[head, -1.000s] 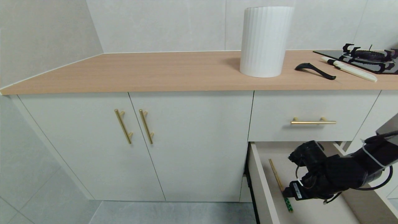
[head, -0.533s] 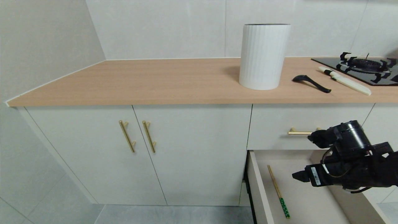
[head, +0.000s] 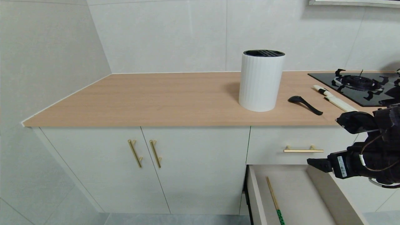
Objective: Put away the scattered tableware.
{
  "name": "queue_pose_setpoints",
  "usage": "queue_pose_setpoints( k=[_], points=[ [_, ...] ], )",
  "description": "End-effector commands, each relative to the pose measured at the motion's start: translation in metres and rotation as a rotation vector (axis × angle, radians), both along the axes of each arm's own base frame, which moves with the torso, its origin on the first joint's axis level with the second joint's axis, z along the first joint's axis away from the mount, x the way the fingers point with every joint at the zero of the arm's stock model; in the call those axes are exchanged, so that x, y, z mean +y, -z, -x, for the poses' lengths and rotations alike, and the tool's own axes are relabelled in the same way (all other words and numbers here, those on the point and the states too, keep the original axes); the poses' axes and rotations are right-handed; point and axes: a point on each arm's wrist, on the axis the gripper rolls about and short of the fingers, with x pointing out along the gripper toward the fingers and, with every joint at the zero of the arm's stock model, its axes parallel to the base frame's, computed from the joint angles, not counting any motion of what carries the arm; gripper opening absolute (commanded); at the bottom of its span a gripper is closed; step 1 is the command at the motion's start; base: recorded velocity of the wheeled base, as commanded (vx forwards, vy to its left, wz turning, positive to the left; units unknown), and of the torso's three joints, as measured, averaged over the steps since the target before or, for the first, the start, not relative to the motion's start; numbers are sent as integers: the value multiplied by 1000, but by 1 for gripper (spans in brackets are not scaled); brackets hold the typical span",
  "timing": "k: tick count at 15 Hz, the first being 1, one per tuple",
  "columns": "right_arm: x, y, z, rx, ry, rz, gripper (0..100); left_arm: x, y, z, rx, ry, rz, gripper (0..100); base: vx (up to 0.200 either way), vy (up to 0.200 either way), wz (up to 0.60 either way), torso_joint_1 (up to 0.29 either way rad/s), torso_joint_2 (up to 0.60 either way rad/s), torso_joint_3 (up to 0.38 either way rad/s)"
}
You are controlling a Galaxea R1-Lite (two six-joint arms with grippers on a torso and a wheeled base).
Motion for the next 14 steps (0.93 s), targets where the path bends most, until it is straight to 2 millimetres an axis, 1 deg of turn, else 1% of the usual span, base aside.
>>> queue_pose_setpoints(
  k=[1, 3, 5, 6, 7, 8, 9, 10, 11, 12, 13, 14],
  points=[
    [0, -6, 0, -23, -1, -8, 100, 0, 0, 0, -1, -1, 1, 100, 0, 0, 0, 163, -476, -310],
    [1, -8, -5, -32, 1, -12, 100, 0, 0, 0, -3, -1, 1, 100, 0, 0, 0, 183, -488, -312],
    [-1, -15, -11, -56, 11, -23, 100, 0, 0, 0, -1, -1, 1, 100, 0, 0, 0, 186, -493, -298],
    [-5, -20, -16, -71, 15, -21, 100, 0, 0, 0, -3, -1, 1, 100, 0, 0, 0, 139, -378, -232],
    [-14, -25, -25, -85, 15, -10, 100, 0, 0, 0, -1, -1, 1, 100, 0, 0, 0, 76, -193, -119],
    [-25, -28, -38, -95, 1, -7, 100, 0, 0, 0, -1, -1, 1, 100, 0, 0, 0, 46, -105, -76],
    [-31, -33, -48, -109, -21, -15, 100, 0, 0, 0, -1, -1, 1, 100, 0, 0, 0, 32, -61, -41],
    [-39, -36, -68, -117, -36, -31, 100, 0, 0, 0, -1, -1, 1, 100, 0, 0, 0, 0, 0, 0],
    [-46, -35, -87, -115, -46, -45, 100, 0, 0, 0, -1, -1, 1, 100, 0, 0, 0, 0, 0, 0],
    [-51, -30, -105, -106, -58, -46, 100, 0, 0, 0, -1, -1, 1, 100, 0, 0, 0, 0, 0, 0],
    [-52, -27, -114, -103, -56, -40, 100, 0, 0, 0, -1, -1, 1, 100, 0, 0, 0, 0, 0, 0],
    [-55, -19, -140, -99, -55, -29, 100, 0, 0, 0, -1, -1, 1, 100, 0, 0, 0, 0, 0, 0]
  ],
)
